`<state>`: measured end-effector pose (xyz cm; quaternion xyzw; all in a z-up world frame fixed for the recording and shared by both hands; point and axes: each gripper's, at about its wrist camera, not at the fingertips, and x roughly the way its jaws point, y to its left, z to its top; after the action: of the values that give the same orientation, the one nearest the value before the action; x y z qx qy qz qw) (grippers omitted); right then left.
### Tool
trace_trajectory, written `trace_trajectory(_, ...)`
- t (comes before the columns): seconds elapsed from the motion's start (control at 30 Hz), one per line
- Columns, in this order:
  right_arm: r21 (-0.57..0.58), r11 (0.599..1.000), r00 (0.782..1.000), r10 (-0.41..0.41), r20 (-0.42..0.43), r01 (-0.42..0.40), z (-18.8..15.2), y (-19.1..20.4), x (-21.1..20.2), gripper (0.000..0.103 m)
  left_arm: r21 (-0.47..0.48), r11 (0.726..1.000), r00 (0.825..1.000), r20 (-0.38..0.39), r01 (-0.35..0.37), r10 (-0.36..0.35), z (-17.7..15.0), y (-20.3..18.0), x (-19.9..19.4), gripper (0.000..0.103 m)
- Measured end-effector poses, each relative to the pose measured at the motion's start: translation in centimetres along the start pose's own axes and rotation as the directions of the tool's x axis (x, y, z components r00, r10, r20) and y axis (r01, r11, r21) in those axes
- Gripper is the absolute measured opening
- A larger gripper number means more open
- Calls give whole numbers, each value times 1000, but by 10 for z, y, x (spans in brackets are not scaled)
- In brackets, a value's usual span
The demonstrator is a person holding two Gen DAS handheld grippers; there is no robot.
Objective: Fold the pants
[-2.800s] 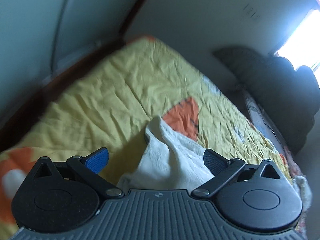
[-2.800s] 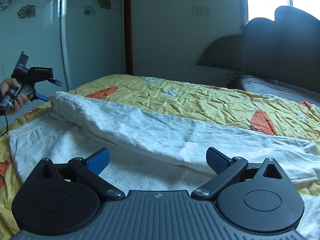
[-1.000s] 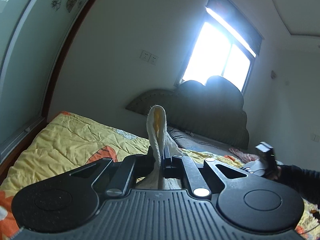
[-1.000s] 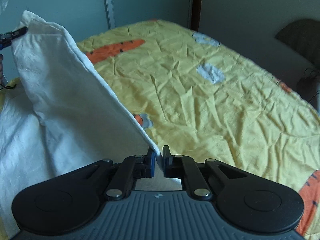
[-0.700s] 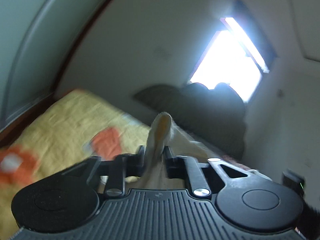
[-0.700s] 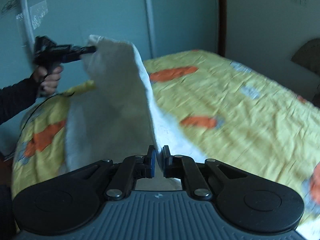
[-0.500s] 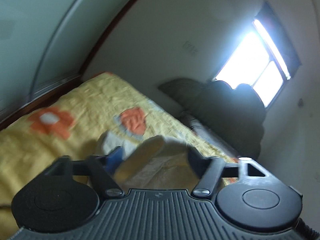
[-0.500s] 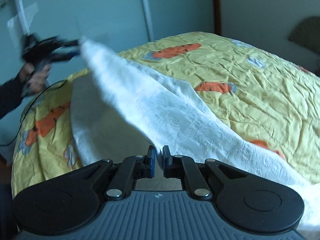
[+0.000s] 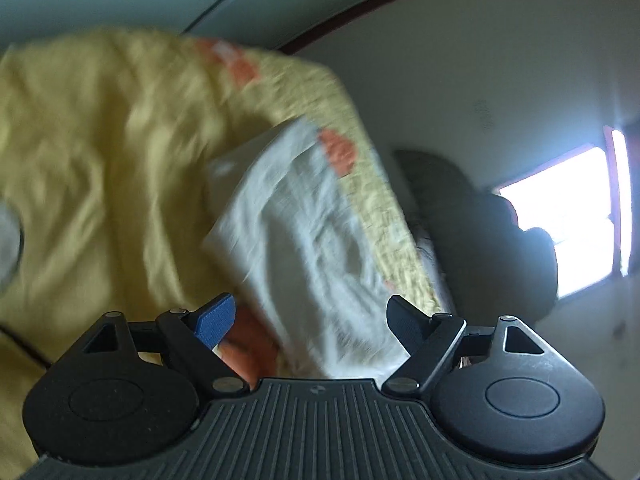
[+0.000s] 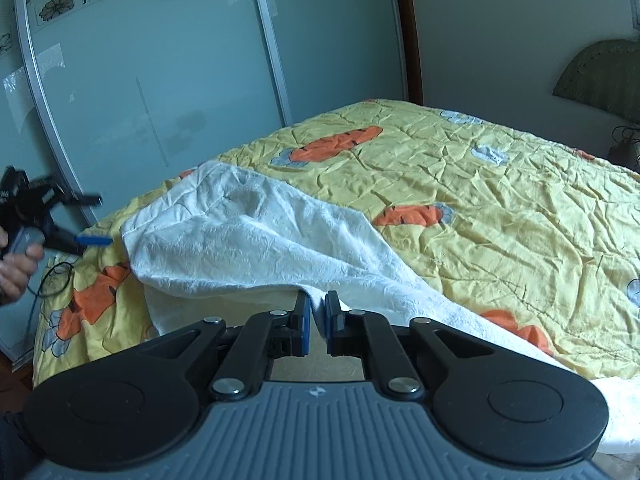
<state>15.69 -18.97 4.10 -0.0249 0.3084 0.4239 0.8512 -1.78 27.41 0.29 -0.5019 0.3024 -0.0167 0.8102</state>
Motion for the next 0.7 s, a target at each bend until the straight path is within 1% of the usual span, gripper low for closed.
trace_trajectory(0.03,3,1000,1000,2,0,-2,1,0,-1,7,-22,1000,1000,0,-16,16,0,3,2,83)
trace_trajectory(0.1,-2,1000,1000,-3,2,3,2,2,-3,7,-61,997,998,27,-52,54,5,8,3,82)
trace_trajectory(0.13,-7,1000,1000,-7,3,7,2,3,-3,7,-80,995,997,37,-66,69,9,11,4,79)
trace_trajectory(0.17,-10,1000,1000,-8,4,8,2,5,-4,7,-86,993,996,37,-81,84,12,12,6,71)
trace_trajectory(0.2,-12,1000,1000,-9,5,9,2,6,-5,7,-83,991,994,32,-102,105,14,11,9,65)
trace_trajectory(0.23,-13,1000,1000,-11,7,11,1,7,-6,7,-75,991,994,23,-107,109,16,10,11,56)
trace_trajectory(0.27,-15,1000,1000,-12,7,12,1,7,-6,7,-60,994,995,14,-96,97,18,9,13,52)
trace_trajectory(0.3,-17,1000,1000,-14,8,14,0,8,-7,7,-42,994,995,6,-96,97,19,7,15,52)
trace_trajectory(0.33,-17,1000,1000,-16,8,16,0,8,-7,7,-32,994,994,12,-109,109,21,6,16,50)
trace_trajectory(0.37,-18,1000,1000,-18,8,18,0,9,-7,7,-29,992,992,19,-124,125,22,4,16,46)
trace_trajectory(0.4,-20,1000,1000,-21,9,21,1,10,-7,7,-23,990,990,24,-138,139,23,2,20,31)
trace_trajectory(0.43,-26,999,1000,-24,12,25,2,10,-8,7,-5,987,986,42,-159,160,24,0,19,5)
trace_trajectory(0.5,-34,999,999,-30,23,31,4,13,-13,7,62,977,976,92,-202,196,26,-13,15,5)
trace_trajectory(0.53,-46,998,999,-36,35,38,6,15,-18,7,108,974,975,114,-201,188,26,-23,12,5)
trace_trajectory(0.57,-55,997,998,-43,54,46,8,18,-25,7,160,969,976,138,-189,168,28,-36,8,5)
trace_trajectory(0.63,-50,997,994,-45,103,50,12,23,-41,7,249,958,977,189,-140,94,35,-61,-2,5)
trace_trajectory(0.67,-45,998,992,-42,119,48,11,25,-48,7,275,954,976,209,-120,62,41,-69,-4,5)
trace_trajectory(0.7,-44,998,992,-40,120,46,8,30,-51,7,294,950,976,212,-107,45,47,-75,-3,5)
